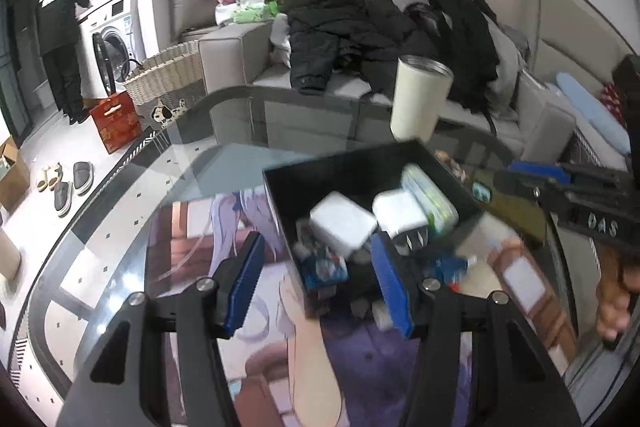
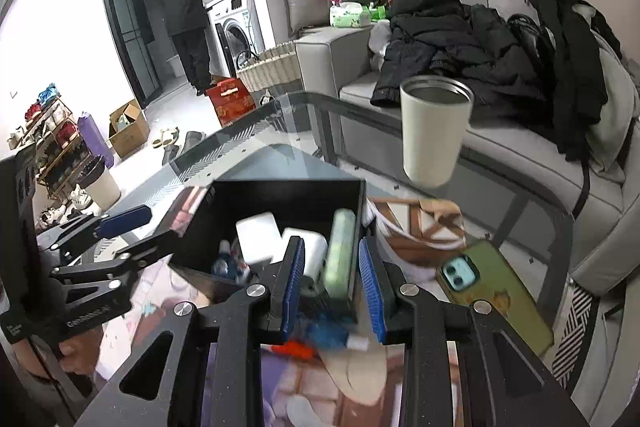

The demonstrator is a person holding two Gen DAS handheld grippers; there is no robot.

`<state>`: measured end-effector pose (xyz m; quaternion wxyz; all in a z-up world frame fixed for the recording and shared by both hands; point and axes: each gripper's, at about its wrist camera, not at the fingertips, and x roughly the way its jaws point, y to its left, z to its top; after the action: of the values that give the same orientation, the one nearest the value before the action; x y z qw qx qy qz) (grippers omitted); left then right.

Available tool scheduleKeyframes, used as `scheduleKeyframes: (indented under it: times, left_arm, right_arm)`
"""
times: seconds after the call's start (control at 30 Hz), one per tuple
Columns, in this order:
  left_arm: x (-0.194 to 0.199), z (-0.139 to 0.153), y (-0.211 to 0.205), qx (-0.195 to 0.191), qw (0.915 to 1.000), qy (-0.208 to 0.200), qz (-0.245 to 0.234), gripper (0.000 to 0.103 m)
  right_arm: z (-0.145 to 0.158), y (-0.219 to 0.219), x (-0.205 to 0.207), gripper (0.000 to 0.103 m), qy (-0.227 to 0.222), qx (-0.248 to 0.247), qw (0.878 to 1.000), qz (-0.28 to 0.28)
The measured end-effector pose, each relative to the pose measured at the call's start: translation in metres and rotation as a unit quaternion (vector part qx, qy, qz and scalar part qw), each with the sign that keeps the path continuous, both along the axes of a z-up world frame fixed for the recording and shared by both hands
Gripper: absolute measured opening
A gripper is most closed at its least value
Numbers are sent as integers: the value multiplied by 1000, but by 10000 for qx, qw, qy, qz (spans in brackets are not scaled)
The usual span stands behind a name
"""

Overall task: Organize rigid objects
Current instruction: 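Open both grippers to drop the pill box and charger into the black box, then grasp the white red-capped bottle with the left gripper while the right grasps the blue spray bottle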

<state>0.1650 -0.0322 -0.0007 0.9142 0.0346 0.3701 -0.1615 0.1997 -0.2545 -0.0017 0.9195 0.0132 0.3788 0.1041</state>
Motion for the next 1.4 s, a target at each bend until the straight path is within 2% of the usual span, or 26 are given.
scheduleKeyframes:
  times: [0.23, 0.53, 0.6, 0.73, 0.97, 1.4]
  left_arm:
    - [-22, -21, -3, 179, 9992, 282, -225, 55]
    - [-26, -49, -32, 468, 9932, 777, -727, 55]
    - [-24, -53, -34, 456, 9918, 902, -785, 55]
    - [-20, -61, -35, 390, 9886, 1197, -820, 55]
    - [-18, -64, -37, 470, 9880, 1263, -752, 55]
    - [-18, -62, -31, 476, 9891, 1206, -695, 55]
  right_arm:
    - [-33, -11, -9, 29, 531, -4, 9985, 122]
    - [-78, 6, 6, 29, 1163, -137, 9923, 409]
    - [-85, 7, 10, 29, 1201, -186, 9919, 363]
    - [-91, 4, 16, 38, 1159, -208, 9926, 307]
    - [-102, 10, 16, 40, 1598, 212, 9856, 516]
    - [-105, 44, -10, 33, 1620, 77, 9820, 965]
